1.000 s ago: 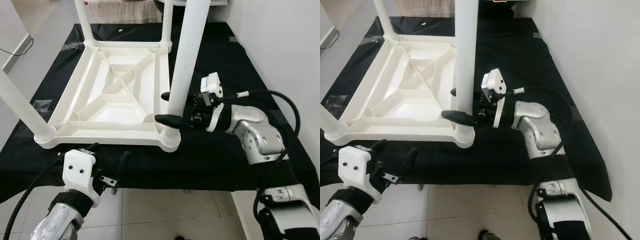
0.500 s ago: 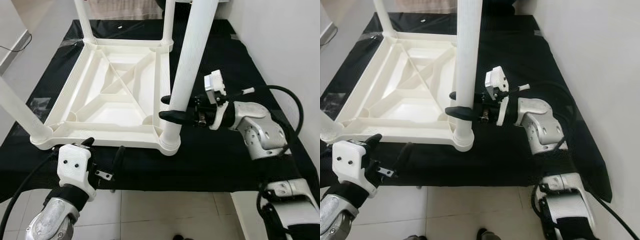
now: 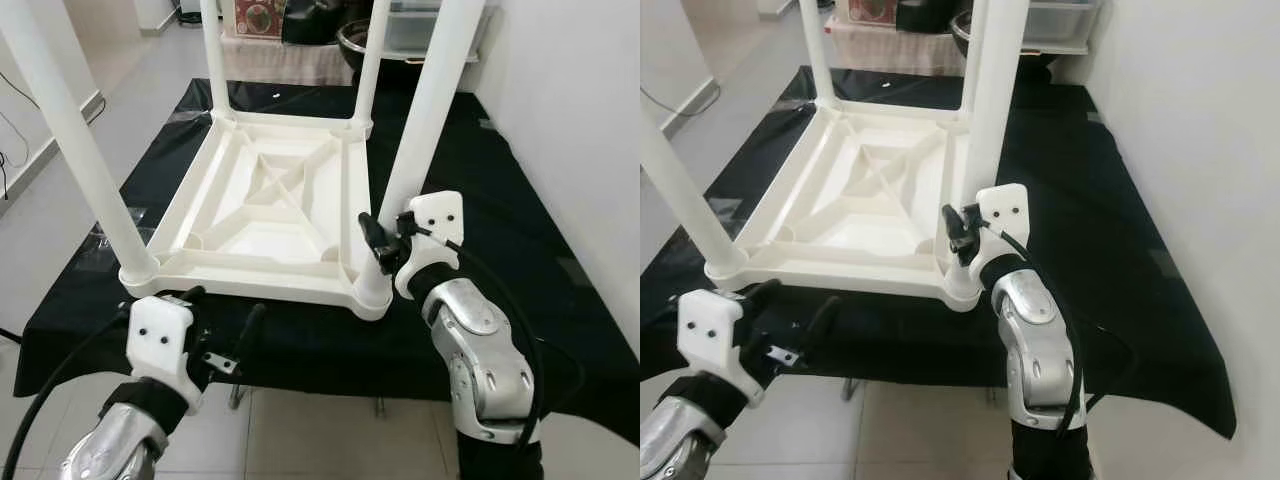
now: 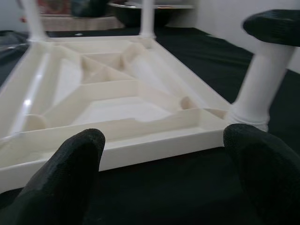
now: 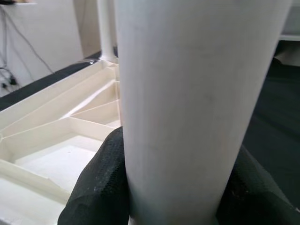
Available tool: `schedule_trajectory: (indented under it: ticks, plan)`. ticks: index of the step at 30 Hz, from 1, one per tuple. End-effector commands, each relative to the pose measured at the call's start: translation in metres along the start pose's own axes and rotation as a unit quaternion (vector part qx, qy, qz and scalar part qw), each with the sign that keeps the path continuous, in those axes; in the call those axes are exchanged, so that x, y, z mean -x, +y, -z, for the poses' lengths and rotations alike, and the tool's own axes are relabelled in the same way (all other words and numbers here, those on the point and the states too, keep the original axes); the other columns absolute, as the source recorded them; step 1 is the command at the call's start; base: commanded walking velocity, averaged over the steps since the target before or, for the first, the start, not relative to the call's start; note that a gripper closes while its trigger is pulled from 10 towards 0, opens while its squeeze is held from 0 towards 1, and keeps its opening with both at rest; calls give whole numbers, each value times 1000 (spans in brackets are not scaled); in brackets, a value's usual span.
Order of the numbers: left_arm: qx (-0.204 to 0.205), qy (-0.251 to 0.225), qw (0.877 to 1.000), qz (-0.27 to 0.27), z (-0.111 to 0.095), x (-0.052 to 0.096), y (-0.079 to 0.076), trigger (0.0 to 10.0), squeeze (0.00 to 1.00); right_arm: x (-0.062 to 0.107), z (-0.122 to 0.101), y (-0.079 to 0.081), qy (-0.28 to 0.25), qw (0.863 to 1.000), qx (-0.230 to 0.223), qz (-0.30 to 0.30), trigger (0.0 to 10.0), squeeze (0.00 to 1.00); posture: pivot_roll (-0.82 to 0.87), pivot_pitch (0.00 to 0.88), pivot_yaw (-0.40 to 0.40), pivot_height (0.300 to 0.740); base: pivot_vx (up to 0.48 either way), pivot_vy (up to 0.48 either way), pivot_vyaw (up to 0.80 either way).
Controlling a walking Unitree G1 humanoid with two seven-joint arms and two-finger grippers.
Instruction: Building children table
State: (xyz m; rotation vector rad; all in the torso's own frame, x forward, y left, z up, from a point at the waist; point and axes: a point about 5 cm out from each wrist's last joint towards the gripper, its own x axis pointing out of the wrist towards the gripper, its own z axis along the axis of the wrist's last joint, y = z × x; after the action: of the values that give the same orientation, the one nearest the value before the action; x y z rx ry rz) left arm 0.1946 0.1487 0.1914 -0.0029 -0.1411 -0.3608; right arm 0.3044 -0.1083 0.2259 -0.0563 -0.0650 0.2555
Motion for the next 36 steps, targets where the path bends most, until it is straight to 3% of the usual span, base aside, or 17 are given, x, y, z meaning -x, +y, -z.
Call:
schedule_trajectory:
  ticks: [1, 2, 3, 4, 5, 8, 10, 11, 12, 13, 14, 15, 18, 19, 27, 28, 36]
  plan:
    - [17, 11, 1000, 10, 4, 0, -4, 10000, 0, -1, 38, -2, 107, 994, -5, 24, 0, 0, 109, 187, -48, 740, 0, 0, 0]
    - [17, 11, 1000, 10, 4, 0, -4, 10000, 0, -1, 38, -2, 107, 994, -5, 24, 0, 0, 109, 187, -48, 740, 0, 0, 0]
    - [18, 13, 1000, 13, 5, 0, -5, 10000, 0, -4, 30, 8, 97, 995, -16, -6, 3647, 0, 117, 187, -53, 740, 0, 0, 0]
    - [21, 16, 999, 18, 5, 1, -6, 10000, 0, -5, 22, 15, 87, 995, -30, -23, 10000, 0, 119, 192, -55, 740, 0, 0, 0]
    - [24, 21, 999, 22, 6, 2, -7, 10000, 0, -6, 11, 23, 64, 992, -63, -87, 10000, 1000, 122, 199, -59, 740, 0, 0, 0]
    - [25, 24, 999, 26, 7, 3, -8, 10000, 0, -6, 4, 28, 47, 986, -85, -132, 10000, 1000, 123, 201, -60, 740, 0, 0, 0]
    - [30, 31, 999, 31, 9, 6, -10, 10000, 0, -9, -20, 27, -21, 967, -83, -240, 10000, 1000, 125, 212, -63, 740, 0, 0, 0]
    - [30, 31, 999, 31, 9, 6, -10, 10000, 0, -9, -20, 27, -21, 967, -83, -240, 10000, 1000, 125, 212, -63, 740, 0, 0, 0]
    - [32, 34, 998, 33, 10, 8, -11, 10000, 0, -10, -31, 22, -49, 953, -59, -293, 10000, 871, 125, 215, -65, 740, 0, 0, 0]
    - [34, 35, 998, 35, 10, 8, -12, 10000, 0, -12, -39, 16, -64, 937, -29, -342, 10000, 0, 130, 219, -66, 740, 0, 0, 0]
    - [34, 35, 998, 35, 10, 8, -12, 10000, 0, -12, -39, 16, -64, 937, -29, -342, 10000, 0, 130, 219, -66, 740, 0, 0, 0]
    - [37, 36, 998, 37, 10, 9, -13, 10000, 0, -13, -44, 12, -74, 910, 17, -408, 10000, 0, 130, 222, -67, 740, 0, 0, 0]
    - [37, 37, 998, 38, 10, 9, -13, 10000, 0, -14, -44, 11, -70, 902, 26, -426, 10000, 0, 133, 227, -69, 740, 0, 0, 0]
    - [37, 41, 998, 43, 10, 13, -14, 10000, 0, -17, -42, 10, -63, 882, 36, -465, 10000, 0, 149, 236, -74, 740, 0, 0, 0]
    - [33, 48, 997, 44, 8, 19, -12, 10000, 0, -37, -50, 2, -70, 869, 26, -490, 10000, 0, 173, 244, -78, 740, 0, 0, 0]
    - [32, 48, 997, 42, 7, 19, -11, 10000, 0, -40, -51, 0, -71, 864, 27, -498, 0, 0, 180, 247, -78, 740, 0, 0, 0]
    - [31, 48, 997, 42, 6, 20, -9, 10000, 0, -40, -46, -9, -58, 836, 38, -544, 0, 0, 179, 249, -74, 740, 0, 0, 0]
